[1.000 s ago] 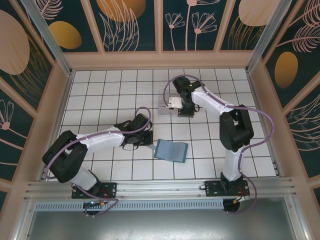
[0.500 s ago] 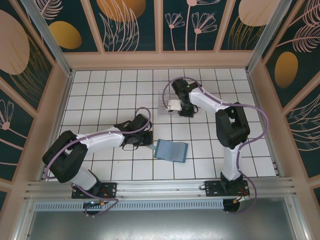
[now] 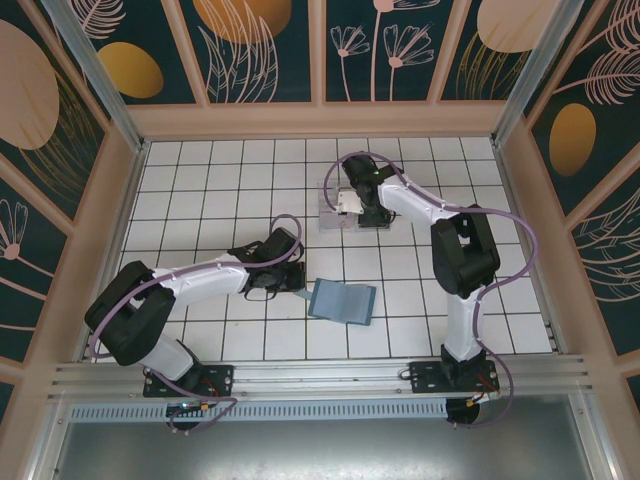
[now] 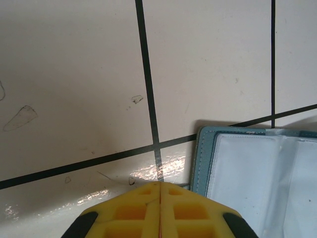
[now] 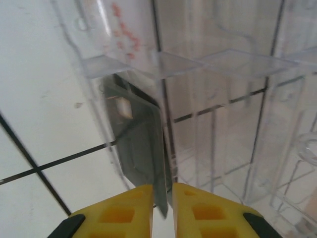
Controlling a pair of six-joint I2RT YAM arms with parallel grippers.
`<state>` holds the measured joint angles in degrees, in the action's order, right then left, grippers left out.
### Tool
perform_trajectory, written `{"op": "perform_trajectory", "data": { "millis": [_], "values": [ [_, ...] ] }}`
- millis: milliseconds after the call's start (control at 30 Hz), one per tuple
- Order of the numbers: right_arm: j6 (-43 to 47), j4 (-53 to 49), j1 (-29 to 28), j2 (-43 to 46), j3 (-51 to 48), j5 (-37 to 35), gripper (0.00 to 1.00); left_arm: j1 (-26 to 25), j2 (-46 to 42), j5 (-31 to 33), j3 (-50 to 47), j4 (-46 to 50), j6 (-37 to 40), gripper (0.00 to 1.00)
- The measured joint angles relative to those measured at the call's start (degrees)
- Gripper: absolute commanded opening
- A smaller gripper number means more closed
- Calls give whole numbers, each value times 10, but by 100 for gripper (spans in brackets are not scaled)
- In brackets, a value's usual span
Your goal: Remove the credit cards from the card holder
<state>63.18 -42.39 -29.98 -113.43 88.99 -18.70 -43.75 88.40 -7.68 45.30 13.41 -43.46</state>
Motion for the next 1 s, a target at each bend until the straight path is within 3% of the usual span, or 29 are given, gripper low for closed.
{"op": "perform_trajectory", "data": {
  "millis": [333, 367, 433, 500, 533, 667, 767, 800, 867, 1000],
  "values": [
    [-13, 61, 6, 2, -2, -35, 28, 4, 0, 1, 0, 0, 0, 11],
    [-22, 68, 9, 5, -2, -35, 32, 6, 0, 2, 0, 0, 2, 14],
    [-44, 89, 16, 18, -11, -28, 56, 13, 0, 5, 0, 1, 7, 19],
    [-75, 112, 26, 42, -31, -16, 79, 27, 0, 11, 4, 5, 15, 27],
    [-91, 123, 30, 55, -42, -10, 82, 35, 0, 16, 7, 7, 18, 30],
    [-163, 180, 44, 124, -121, 9, 88, 75, -9, 39, 25, 11, 38, 52],
    [-224, 223, 54, 177, -193, 23, 99, 99, -21, 74, 43, 14, 57, 69],
    [-248, 237, 61, 194, -217, 29, 99, 105, -21, 88, 51, 15, 64, 84],
    [-302, 267, 81, 226, -260, 42, 99, 115, -21, 118, 68, 19, 81, 98],
    [-410, 350, 152, 297, -352, 78, 99, 132, -21, 195, 89, 18, 107, 98]
  ]
}}
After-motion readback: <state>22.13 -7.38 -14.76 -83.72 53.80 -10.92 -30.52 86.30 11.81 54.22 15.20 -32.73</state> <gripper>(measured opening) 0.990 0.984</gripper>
